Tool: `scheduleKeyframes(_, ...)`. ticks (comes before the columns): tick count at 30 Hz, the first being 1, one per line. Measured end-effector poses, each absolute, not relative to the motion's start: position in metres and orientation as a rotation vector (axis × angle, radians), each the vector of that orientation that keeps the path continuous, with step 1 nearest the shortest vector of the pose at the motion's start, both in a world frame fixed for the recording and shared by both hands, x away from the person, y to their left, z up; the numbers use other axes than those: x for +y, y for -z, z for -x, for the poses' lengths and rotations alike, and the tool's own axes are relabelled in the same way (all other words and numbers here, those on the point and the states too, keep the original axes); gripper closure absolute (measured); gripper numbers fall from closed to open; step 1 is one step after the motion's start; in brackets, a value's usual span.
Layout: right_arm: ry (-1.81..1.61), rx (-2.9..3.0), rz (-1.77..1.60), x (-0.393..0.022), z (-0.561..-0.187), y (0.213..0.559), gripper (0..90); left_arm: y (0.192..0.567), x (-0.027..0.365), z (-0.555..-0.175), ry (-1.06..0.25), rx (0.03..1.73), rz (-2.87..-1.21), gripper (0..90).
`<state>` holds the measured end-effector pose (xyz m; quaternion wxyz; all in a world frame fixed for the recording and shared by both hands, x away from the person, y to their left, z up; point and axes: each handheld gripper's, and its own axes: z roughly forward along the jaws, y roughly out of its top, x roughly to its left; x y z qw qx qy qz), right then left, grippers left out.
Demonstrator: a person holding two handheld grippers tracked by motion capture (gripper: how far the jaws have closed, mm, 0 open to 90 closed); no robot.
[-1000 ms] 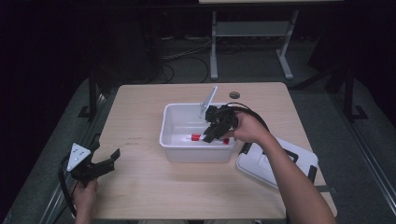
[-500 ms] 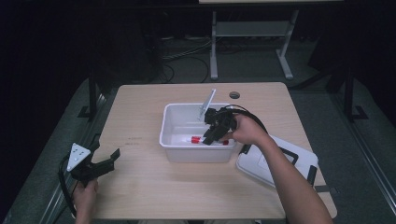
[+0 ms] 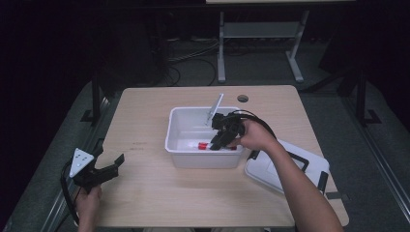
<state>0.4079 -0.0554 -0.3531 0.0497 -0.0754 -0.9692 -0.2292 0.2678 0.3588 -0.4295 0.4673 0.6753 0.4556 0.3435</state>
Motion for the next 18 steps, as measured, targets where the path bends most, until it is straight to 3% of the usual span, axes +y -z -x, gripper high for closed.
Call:
scheduleKeyframes(7,0.7,-2.948,0.243,-0.0566,-0.4099,0.3543,70.7,0.4296,0.3593,-0.2678,-0.841,1.119,-1.653,14.7)
scheduleKeyframes(11,0.711,-2.928,0.294,-0.0571,-0.412,0.3559,60.0,0.4292,0.3587,-0.2676,-0.842,1.118,-1.652,14.7)
scheduleKeyframes(18,0.727,-2.943,0.316,-0.0611,-0.412,0.3502,59.1,0.4294,0.3576,-0.2679,-0.841,1.116,-1.66,14.7)
